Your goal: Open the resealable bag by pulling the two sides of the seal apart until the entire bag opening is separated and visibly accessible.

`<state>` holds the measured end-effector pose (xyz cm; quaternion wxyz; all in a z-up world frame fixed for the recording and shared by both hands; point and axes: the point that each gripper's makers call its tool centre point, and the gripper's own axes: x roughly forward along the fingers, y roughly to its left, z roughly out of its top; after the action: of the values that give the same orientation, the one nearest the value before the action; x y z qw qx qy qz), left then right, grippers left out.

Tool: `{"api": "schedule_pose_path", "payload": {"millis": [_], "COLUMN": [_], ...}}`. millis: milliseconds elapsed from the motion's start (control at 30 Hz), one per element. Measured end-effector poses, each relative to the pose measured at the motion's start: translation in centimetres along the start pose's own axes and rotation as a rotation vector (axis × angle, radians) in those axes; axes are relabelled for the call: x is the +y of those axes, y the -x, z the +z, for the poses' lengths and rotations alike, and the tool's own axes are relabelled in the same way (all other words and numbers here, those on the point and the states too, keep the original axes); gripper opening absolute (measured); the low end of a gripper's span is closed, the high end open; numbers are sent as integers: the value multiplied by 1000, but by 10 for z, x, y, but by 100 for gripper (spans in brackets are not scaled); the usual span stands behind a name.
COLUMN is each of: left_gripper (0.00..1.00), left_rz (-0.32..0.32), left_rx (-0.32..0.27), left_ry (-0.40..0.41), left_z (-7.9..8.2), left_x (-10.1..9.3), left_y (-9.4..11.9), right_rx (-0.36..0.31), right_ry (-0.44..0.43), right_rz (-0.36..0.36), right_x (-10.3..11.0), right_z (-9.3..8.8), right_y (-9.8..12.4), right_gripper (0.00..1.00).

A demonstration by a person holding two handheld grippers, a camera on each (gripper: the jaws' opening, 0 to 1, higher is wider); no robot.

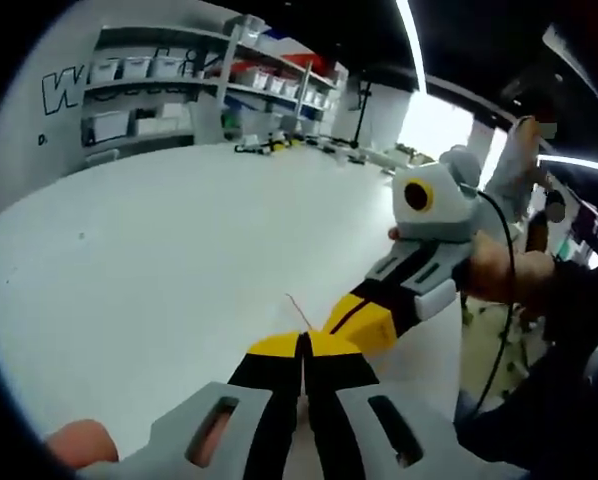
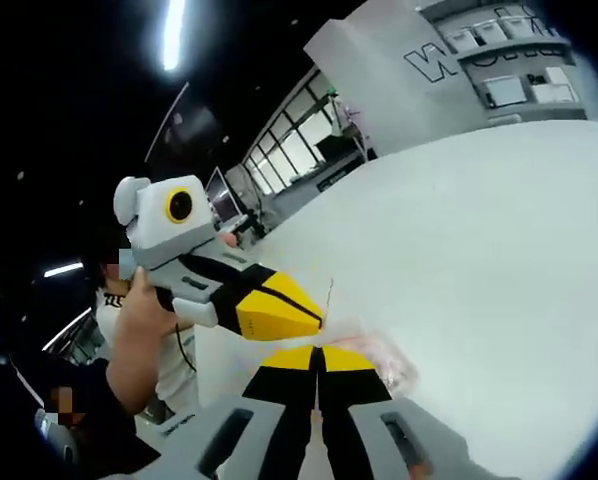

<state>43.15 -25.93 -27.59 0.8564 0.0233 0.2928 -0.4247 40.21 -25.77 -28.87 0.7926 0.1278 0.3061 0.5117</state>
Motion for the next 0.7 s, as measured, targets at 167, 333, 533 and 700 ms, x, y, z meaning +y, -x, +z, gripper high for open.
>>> {"api": "schedule_pose_path", "payload": {"millis": [167, 333, 533, 700], "left_gripper": [0, 0, 0, 0], "left_rz": [9, 49, 30, 26], "left_rx": [7, 28, 14, 14], "left_ry": [-10, -34, -16, -13], "left_z": [1, -4, -3, -2], "left_x": [1, 6, 6, 5], "left_y": [0, 1, 3, 4], "right_rx": [-3, -7, -19, -19], "right_ry": [25, 72, 24, 33], "right_rz": [-27, -92, -73, -75], "right_x": [-4, -18, -22, -21], "right_z": [1, 2, 4, 5], "right_y": [2, 6, 9, 10], "right_gripper": [0, 0, 0, 0]}}
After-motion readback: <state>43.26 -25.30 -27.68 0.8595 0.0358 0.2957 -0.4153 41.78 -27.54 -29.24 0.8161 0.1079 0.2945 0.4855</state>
